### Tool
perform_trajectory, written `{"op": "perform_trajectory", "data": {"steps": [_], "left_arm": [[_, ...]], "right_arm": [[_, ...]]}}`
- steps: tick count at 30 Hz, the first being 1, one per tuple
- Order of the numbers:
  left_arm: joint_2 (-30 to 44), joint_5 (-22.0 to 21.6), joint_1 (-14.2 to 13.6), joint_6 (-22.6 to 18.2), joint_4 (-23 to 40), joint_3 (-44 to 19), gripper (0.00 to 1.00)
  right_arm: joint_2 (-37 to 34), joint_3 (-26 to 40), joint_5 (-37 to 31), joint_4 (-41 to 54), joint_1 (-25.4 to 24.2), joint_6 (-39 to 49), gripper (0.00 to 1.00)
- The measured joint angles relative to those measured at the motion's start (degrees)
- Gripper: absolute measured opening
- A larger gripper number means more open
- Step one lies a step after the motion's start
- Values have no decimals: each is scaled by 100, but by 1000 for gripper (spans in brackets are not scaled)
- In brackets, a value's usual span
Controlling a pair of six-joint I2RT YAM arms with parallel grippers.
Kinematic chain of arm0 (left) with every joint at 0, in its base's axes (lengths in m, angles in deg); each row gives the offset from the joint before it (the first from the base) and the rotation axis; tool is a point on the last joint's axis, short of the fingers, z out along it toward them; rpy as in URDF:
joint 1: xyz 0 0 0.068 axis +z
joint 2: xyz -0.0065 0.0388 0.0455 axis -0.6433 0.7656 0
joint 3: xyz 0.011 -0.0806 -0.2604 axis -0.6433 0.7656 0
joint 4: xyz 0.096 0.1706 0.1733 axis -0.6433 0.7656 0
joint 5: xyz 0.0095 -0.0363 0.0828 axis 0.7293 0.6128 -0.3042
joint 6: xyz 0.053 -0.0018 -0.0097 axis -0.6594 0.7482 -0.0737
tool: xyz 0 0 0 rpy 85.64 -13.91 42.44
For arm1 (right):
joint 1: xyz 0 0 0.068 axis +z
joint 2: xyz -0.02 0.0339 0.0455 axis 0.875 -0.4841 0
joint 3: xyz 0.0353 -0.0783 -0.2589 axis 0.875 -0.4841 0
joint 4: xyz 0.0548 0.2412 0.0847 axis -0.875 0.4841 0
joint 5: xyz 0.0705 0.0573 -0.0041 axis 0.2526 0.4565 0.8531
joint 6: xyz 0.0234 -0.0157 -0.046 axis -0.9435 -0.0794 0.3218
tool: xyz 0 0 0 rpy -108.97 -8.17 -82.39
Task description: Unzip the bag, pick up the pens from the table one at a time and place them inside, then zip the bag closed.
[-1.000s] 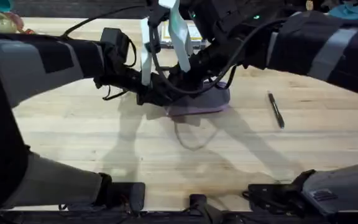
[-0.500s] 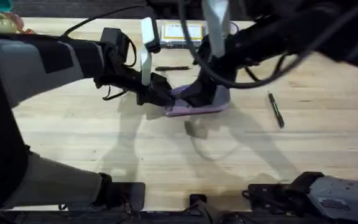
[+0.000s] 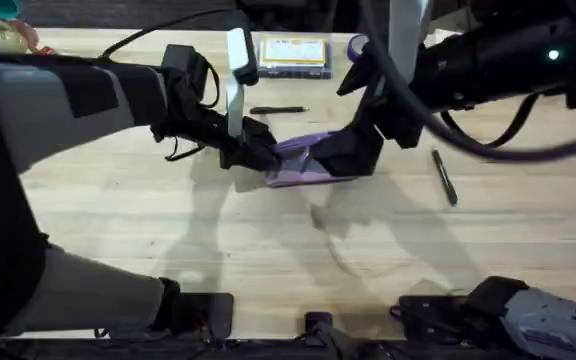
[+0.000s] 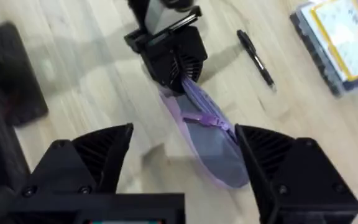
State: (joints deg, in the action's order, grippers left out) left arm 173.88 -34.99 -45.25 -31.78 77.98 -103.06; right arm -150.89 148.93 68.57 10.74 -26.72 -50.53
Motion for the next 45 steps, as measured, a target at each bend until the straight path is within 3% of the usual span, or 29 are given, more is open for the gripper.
{"op": "perform_trajectory", "data": {"steps": [4, 13, 25, 36, 45], "left_arm": [[2, 2, 0, 0, 0, 0, 43], [1, 2, 0, 0, 0, 0, 43], [2, 0, 0, 0, 0, 0, 43], [2, 1, 0, 0, 0, 0, 43], [2, 2, 0, 0, 0, 0, 42]], "right_arm": [[1, 0, -176, -117, 0, -1102, 998], [1, 0, -510, 69, 0, -4494, 998], [-133, 0, -574, 30, 55, -5225, 996], [-916, 0, -2016, 25, 1000, -6260, 997], [-1518, 0, -2647, -137, 1088, -7143, 996]]}}
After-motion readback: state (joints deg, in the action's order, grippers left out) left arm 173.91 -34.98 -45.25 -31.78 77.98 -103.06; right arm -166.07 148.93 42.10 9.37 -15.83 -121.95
